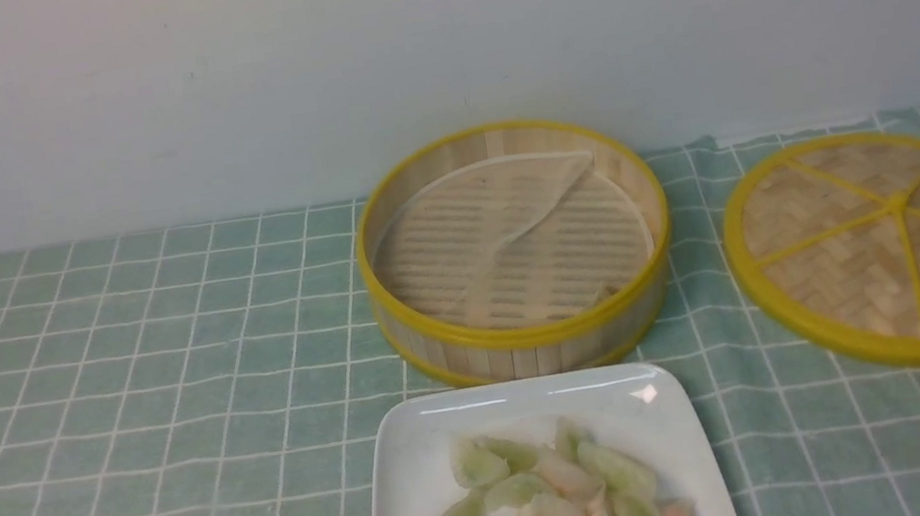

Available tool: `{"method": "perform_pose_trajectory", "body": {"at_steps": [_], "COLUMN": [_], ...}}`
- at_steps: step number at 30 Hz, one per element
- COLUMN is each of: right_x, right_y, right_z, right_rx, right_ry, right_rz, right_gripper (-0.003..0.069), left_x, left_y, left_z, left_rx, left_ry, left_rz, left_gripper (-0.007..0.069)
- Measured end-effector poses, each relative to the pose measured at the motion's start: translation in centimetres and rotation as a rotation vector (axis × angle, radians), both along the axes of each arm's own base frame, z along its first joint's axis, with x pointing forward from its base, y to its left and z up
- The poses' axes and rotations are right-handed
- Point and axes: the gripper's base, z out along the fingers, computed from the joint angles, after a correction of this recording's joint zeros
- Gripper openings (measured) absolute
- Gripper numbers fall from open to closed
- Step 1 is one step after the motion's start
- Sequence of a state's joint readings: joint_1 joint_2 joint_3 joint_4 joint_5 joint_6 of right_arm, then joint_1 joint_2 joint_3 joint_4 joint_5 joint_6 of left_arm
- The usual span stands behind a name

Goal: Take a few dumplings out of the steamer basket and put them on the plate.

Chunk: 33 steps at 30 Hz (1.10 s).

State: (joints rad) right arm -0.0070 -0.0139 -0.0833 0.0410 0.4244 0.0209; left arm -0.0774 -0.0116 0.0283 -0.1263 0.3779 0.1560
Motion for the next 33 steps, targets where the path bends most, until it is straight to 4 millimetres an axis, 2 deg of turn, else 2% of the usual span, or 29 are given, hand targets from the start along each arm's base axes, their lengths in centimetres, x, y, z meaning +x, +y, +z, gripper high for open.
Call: {"method": "perform_pose_trajectory", "body": {"at_steps": [1, 2, 3, 33], "right_x": [0.1, 0.3, 0.3, 0.4], "right_y": [-0.1, -0.3, -0.3, -0.3], "right_z": [-0.6, -2.9, -3.3, -3.1], "right_rx": [0.000, 0.002, 0.002, 0.002], "right_ry": [0.017, 0.093, 0.110, 0.076], "right_rz": [-0.012, -0.047, -0.052, -0.055], "right_gripper": [-0.0013, -0.0013, -0.0013, -0.0013], "left_x": [0.0, 0.0, 0.0, 0.0], "left_y": [0.0, 0.0, 0.0, 0.0], "left_z": [0.0, 0.0, 0.0, 0.0], "left_rx": [0.000, 0.000, 0.000, 0.000], "left_ry": [0.000, 0.000, 0.000, 0.000], "left_rz": [0.000, 0.000, 0.000, 0.000], "left_gripper": [-0.0006, -0.0006, -0.0006, -0.0006]}}
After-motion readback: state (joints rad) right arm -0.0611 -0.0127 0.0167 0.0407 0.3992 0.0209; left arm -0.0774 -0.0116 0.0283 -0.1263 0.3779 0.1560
